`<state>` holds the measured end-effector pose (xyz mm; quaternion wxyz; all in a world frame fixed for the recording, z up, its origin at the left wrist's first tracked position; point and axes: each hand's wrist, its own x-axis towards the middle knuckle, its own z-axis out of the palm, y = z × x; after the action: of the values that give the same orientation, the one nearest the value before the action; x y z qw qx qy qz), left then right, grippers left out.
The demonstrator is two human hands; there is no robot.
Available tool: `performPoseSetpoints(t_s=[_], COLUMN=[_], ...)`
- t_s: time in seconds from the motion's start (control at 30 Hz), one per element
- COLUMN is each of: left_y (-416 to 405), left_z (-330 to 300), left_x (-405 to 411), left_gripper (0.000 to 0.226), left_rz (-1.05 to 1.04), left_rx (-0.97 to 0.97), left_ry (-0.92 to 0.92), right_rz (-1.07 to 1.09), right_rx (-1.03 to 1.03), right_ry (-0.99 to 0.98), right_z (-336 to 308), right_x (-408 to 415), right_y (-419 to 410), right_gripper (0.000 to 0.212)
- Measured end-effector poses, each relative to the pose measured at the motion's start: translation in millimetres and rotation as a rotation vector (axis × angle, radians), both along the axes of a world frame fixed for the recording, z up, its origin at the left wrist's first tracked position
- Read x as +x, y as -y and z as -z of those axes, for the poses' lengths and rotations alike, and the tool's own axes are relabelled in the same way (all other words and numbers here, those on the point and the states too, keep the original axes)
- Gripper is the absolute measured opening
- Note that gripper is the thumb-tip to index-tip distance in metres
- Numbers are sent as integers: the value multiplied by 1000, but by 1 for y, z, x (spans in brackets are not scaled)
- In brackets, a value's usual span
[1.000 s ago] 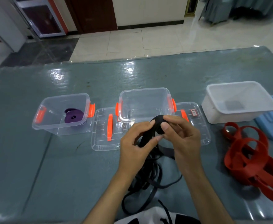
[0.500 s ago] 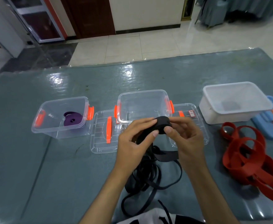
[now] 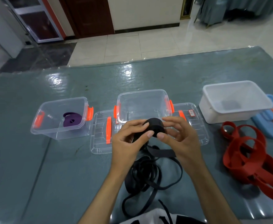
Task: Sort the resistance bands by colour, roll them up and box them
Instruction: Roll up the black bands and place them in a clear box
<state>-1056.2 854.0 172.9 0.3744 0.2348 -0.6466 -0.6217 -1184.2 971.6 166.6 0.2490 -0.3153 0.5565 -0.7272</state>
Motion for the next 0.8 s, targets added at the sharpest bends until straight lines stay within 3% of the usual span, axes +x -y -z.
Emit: performPoseSetpoints(t_s=[0.17,0.37,0.53,0.8], left_y=[6,9,8,5], left_z=[1,3,1,4], left_x=[0,3,3,4], left_gripper=[30,30,29,35], left_rz=[76,99,112,118], left_rx=[-109,-252,-149,-121], left_ry=[48,98,121,84], right_rz=[-45,-26,36,-42], right_rx=[-2,117,130,38], right_ry=[121,-46,-164,19], right_z=[12,3,-3,2], right_x=[2,-9,-7,-5], right_y=[-1,-4,-3,-6], right_gripper=[32,25,27,18])
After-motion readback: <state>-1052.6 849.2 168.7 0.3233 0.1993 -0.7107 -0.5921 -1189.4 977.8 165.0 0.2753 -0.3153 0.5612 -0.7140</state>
